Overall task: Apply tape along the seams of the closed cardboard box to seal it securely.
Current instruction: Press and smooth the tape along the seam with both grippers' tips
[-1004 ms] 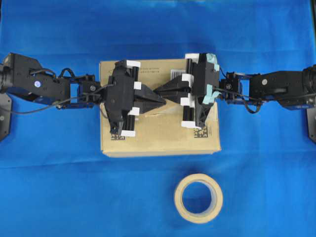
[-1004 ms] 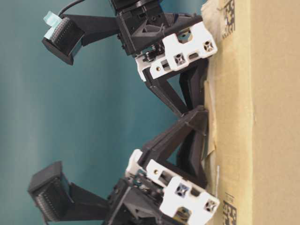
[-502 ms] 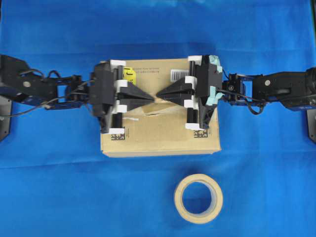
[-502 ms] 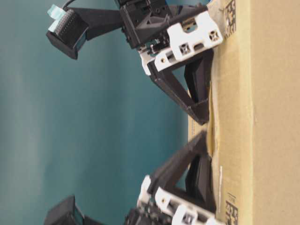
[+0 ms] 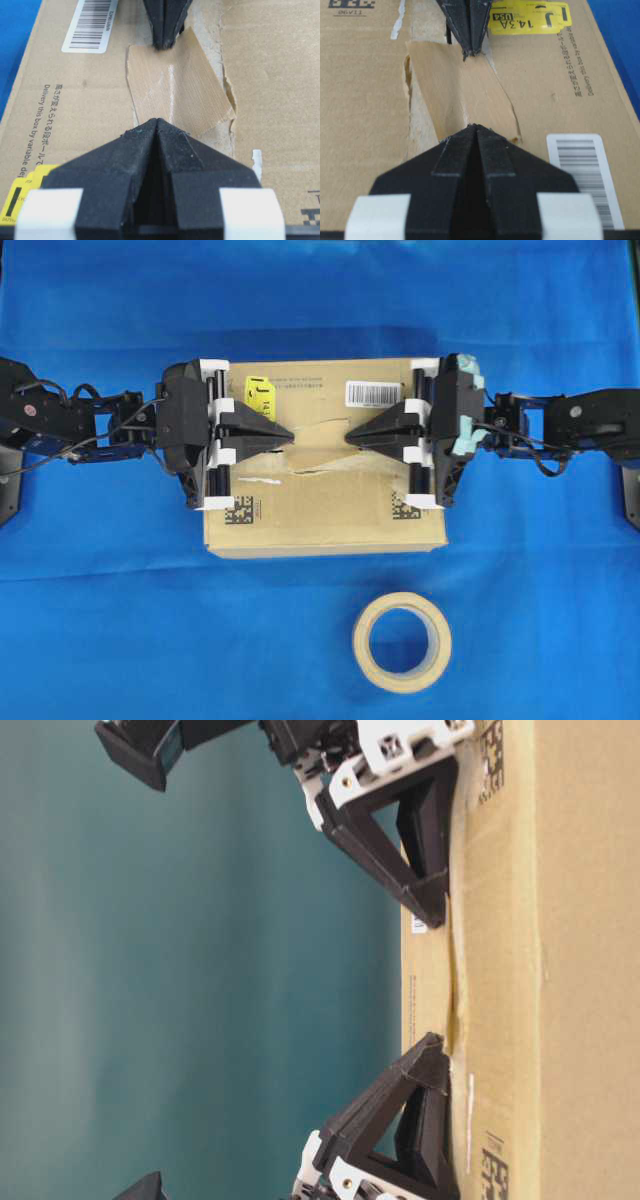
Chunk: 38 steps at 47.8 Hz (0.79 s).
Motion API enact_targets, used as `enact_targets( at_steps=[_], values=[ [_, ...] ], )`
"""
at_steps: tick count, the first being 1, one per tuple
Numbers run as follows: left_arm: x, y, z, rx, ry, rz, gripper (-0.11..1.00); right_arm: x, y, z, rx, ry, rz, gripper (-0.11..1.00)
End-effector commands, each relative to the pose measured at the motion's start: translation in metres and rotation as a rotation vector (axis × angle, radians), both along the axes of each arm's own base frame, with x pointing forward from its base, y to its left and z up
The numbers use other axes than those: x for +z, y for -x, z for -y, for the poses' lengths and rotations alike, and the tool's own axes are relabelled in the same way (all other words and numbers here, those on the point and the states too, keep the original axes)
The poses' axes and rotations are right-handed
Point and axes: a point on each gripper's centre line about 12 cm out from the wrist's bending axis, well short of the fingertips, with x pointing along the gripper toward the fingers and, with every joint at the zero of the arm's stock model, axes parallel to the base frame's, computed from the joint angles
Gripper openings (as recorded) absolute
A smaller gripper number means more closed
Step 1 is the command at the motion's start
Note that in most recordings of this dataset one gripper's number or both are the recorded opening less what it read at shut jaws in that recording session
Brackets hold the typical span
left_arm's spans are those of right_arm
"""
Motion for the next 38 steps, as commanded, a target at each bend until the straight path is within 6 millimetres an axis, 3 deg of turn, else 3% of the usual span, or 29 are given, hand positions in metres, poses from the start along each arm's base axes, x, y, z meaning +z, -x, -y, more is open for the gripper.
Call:
enact_targets(
  at_steps=[1,11,17,38],
  values=[
    [-0.003,0.002,0.004,-0.014,-0.002,-0.014,0.00,0.008,0.005,-0.001,-0.001,-0.001,0.015,0.00],
    [0.044,-0.015,0.013,-0.044,-0.011,0.128,0.00,0.042,0.002,-0.001,0.013,0.029,0.116,0.00],
    [0.063,-0.022,0.018,-0.058,-0.026,0.195,0.00,0.052,-0.007,0.000,0.016,0.041,0.157,0.00],
    [0.032,-0.040,0.025,-0.064,-0.023,0.159,0.00,0.031,-0.047,-0.002,0.028,0.039,0.114,0.00]
  ],
)
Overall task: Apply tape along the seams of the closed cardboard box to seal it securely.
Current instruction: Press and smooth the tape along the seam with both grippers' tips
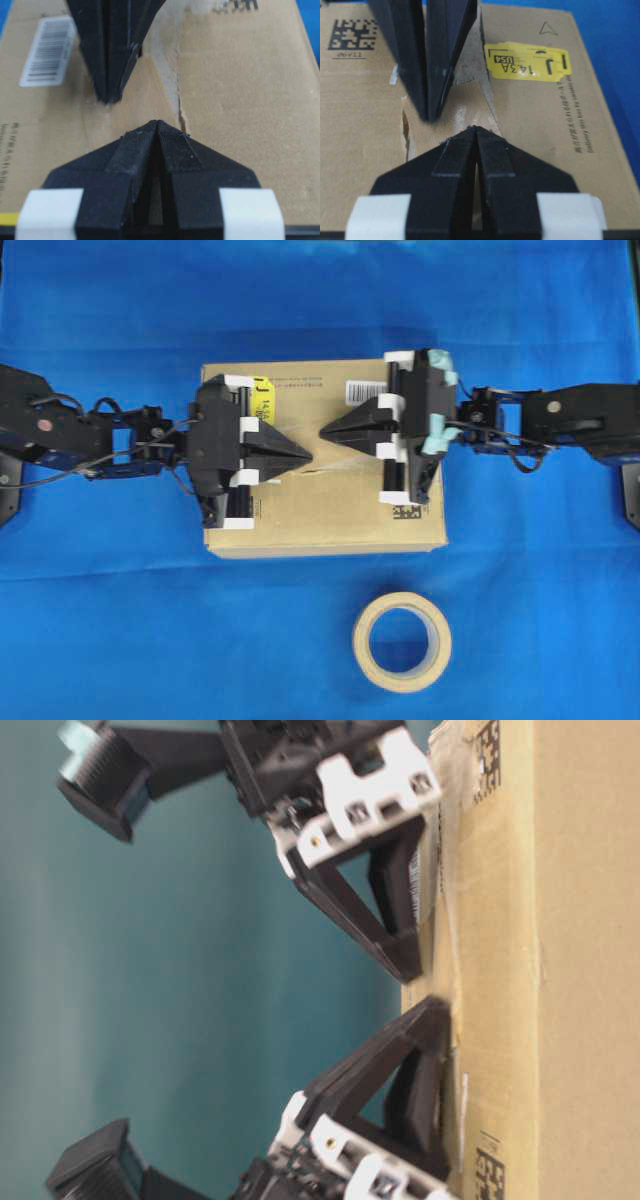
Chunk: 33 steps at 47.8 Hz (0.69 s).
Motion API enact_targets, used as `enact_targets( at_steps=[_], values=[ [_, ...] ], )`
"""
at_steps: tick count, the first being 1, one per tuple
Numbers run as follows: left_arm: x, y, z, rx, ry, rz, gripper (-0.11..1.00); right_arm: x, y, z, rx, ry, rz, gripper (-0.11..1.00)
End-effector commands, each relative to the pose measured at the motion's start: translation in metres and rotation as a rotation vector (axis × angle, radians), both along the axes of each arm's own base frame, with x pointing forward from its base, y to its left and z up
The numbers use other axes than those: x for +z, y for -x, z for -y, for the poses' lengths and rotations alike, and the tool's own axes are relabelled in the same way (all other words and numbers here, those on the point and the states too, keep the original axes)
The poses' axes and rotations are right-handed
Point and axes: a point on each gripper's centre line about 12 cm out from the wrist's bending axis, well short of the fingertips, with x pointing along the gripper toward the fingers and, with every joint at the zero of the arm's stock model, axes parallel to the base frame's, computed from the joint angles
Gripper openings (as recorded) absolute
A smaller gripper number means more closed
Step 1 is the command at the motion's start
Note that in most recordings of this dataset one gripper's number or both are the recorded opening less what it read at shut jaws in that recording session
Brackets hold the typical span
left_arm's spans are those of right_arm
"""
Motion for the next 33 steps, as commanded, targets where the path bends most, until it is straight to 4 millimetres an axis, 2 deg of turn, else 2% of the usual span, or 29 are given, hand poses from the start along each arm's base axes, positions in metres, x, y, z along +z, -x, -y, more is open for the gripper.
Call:
enact_targets(
  at_steps=[1,10,16,33],
  values=[
    [0.005,-0.009,0.002,-0.002,0.003,0.031,0.00,0.009,-0.012,-0.004,0.013,0.006,0.035,0.00],
    [-0.008,-0.011,0.007,-0.010,0.003,0.008,0.00,-0.004,-0.017,-0.013,0.032,-0.007,0.010,0.00],
    [-0.013,-0.009,0.011,-0.022,0.004,-0.008,0.00,-0.012,-0.014,-0.018,0.037,-0.019,-0.016,0.00],
    [-0.031,0.017,0.023,-0.050,0.015,-0.090,0.00,-0.028,0.004,-0.024,0.033,-0.055,-0.070,0.00]
  ],
)
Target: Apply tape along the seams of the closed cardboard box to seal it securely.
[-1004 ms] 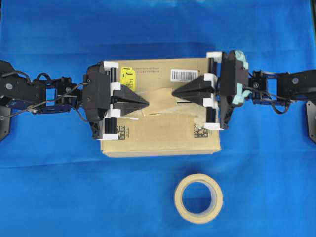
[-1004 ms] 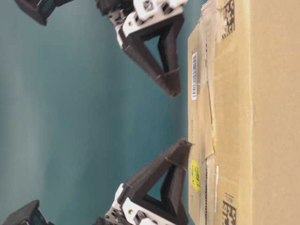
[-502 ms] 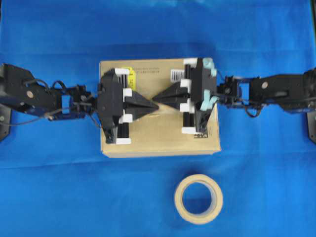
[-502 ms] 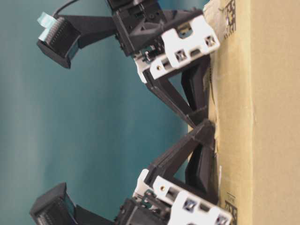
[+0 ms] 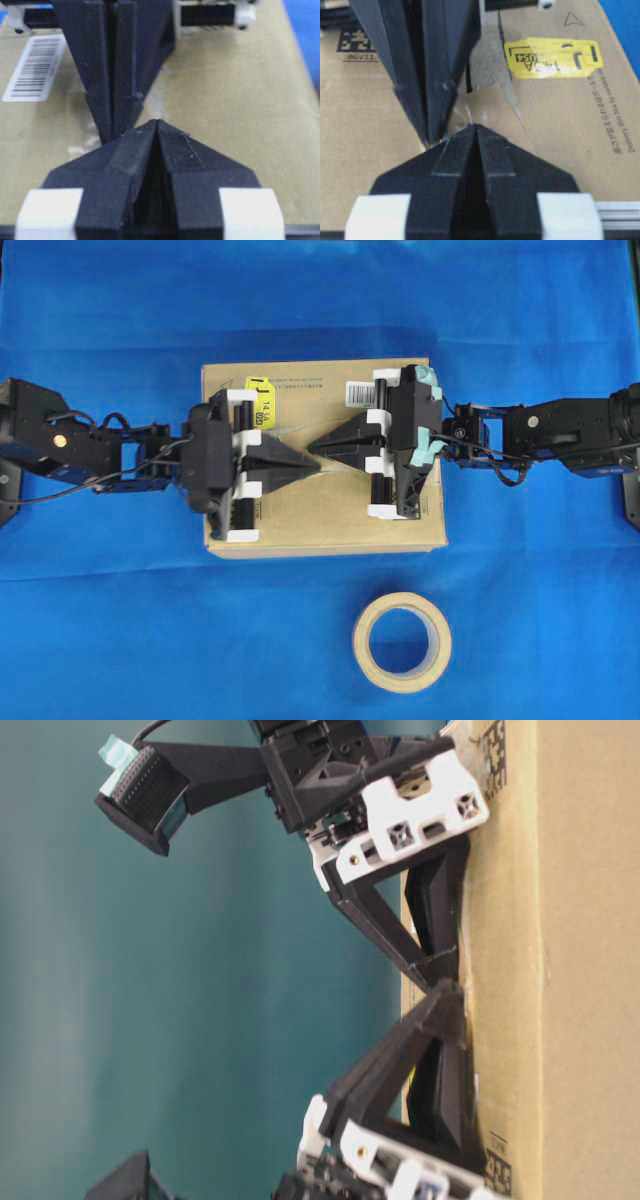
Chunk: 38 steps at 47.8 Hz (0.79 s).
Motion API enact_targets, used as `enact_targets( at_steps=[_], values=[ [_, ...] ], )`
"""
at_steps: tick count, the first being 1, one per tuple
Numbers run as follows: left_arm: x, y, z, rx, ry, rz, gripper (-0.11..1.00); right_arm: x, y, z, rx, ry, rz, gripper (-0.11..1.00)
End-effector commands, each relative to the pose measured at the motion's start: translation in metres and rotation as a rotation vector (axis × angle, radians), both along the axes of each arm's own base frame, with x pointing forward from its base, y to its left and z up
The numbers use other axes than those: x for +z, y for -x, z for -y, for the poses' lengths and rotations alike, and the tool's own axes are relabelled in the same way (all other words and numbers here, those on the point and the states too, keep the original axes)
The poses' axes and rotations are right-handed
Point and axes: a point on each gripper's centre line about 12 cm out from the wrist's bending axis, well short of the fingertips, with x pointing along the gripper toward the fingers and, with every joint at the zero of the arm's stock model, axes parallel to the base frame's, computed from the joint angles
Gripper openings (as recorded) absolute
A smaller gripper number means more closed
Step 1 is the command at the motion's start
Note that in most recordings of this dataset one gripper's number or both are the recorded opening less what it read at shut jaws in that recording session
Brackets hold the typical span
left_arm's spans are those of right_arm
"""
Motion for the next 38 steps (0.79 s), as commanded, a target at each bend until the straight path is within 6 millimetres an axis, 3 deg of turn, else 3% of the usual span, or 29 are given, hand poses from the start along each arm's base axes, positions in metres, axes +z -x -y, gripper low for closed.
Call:
enact_targets(
  at_steps=[1,27,33,38],
  values=[
    [-0.006,0.011,0.008,-0.020,0.002,-0.033,0.00,-0.005,0.008,-0.011,0.027,-0.003,-0.023,0.00],
    [-0.030,0.038,0.000,0.037,0.031,-0.114,0.00,-0.017,0.048,-0.013,-0.009,-0.047,-0.079,0.00],
    [-0.024,0.035,0.000,0.035,0.033,-0.097,0.00,-0.012,0.052,-0.015,-0.005,-0.049,-0.067,0.00],
    [-0.006,0.031,0.001,0.030,0.040,-0.046,0.00,0.009,0.052,-0.016,0.007,-0.040,-0.009,0.00]
  ],
)
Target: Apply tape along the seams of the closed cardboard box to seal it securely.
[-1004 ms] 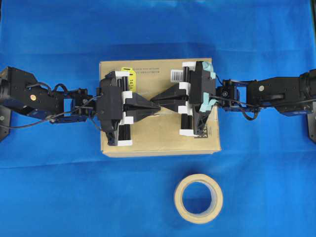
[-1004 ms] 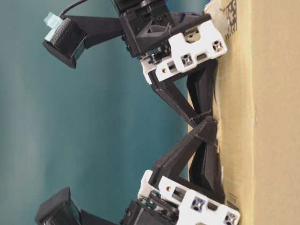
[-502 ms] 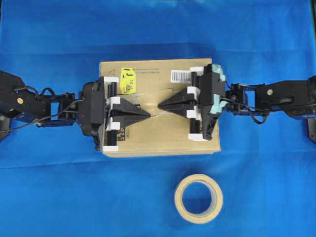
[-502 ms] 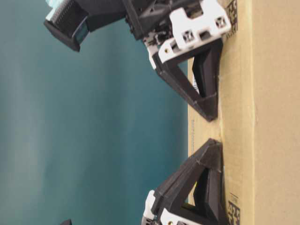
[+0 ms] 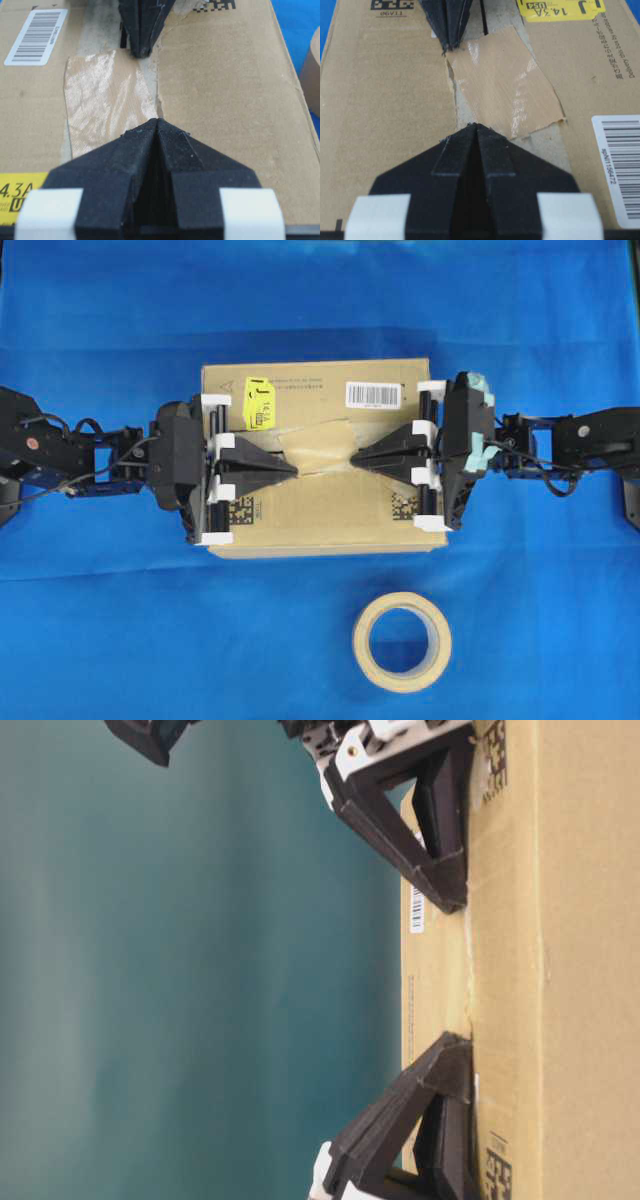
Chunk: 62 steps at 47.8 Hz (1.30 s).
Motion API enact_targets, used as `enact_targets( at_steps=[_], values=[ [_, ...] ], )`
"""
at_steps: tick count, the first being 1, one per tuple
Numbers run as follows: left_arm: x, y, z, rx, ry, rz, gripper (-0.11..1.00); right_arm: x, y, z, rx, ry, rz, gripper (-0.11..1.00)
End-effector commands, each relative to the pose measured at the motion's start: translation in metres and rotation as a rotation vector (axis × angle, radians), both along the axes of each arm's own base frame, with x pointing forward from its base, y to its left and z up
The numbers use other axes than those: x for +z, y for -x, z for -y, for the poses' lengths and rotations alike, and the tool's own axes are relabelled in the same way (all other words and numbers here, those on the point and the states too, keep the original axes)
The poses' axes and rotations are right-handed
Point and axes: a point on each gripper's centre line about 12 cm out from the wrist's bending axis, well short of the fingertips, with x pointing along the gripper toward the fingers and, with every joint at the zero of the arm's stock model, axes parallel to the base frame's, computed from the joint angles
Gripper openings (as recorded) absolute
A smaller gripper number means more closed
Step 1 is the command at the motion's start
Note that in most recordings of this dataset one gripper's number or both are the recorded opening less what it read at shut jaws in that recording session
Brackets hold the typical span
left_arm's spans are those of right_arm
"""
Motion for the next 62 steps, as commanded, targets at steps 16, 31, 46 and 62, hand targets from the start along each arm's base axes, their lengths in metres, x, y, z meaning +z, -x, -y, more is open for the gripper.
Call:
enact_targets(
  at_steps=[16,31,46,62],
  values=[
    [0.094,0.018,0.007,-0.056,0.044,0.152,0.00,0.095,0.035,-0.007,0.060,0.061,0.185,0.00],
    [0.118,0.074,0.001,-0.071,0.062,0.219,0.00,0.135,0.091,-0.007,0.082,0.072,0.237,0.00],
    [0.110,0.133,-0.002,-0.096,0.078,0.237,0.00,0.128,0.143,-0.009,0.107,0.063,0.170,0.00],
    [0.076,0.163,-0.002,-0.111,0.083,0.181,0.00,0.077,0.165,-0.008,0.103,0.052,0.087,0.00]
  ],
)
